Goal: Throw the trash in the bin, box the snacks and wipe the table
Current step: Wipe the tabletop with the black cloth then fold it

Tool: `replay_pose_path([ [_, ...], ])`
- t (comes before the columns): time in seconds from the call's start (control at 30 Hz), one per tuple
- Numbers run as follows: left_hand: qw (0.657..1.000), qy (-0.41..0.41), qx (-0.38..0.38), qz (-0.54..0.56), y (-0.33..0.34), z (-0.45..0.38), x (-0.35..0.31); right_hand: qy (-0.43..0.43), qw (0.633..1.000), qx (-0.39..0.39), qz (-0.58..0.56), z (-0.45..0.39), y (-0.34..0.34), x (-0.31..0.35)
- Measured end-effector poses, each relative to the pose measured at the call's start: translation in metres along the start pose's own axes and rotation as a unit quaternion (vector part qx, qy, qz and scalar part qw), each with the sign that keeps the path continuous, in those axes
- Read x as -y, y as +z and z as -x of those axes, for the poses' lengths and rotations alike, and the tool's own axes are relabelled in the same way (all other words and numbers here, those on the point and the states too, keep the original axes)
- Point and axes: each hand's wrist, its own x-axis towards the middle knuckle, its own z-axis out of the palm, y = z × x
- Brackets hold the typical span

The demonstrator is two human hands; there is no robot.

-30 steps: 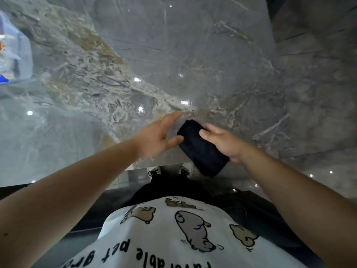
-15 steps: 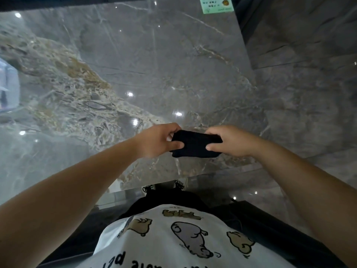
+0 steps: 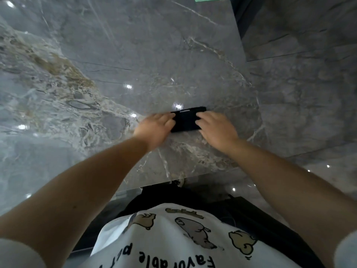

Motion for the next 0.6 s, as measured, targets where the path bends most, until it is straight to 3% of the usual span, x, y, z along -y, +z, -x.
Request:
replay_pose_path([
  [0.17, 0.996, -0.013, 0.064, -0.066, 0.036, 0.046, -0.014, 0.005, 0.997, 0.06, 0.041, 0.049, 0.031, 0.011],
  [0.37, 0.992, -0.014, 0.073, -0.101, 0.033, 0.046, -0.016, 0.012, 0.993, 0.101, 0.052, 0.048, 0.025, 0.016],
  [0.6, 0.994, -0.037, 0.083, -0.066, 0.016, 0.049, -0.022, 0.037, 0.997, 0.061, 0.019, 0.04, 0.006, 0.024],
])
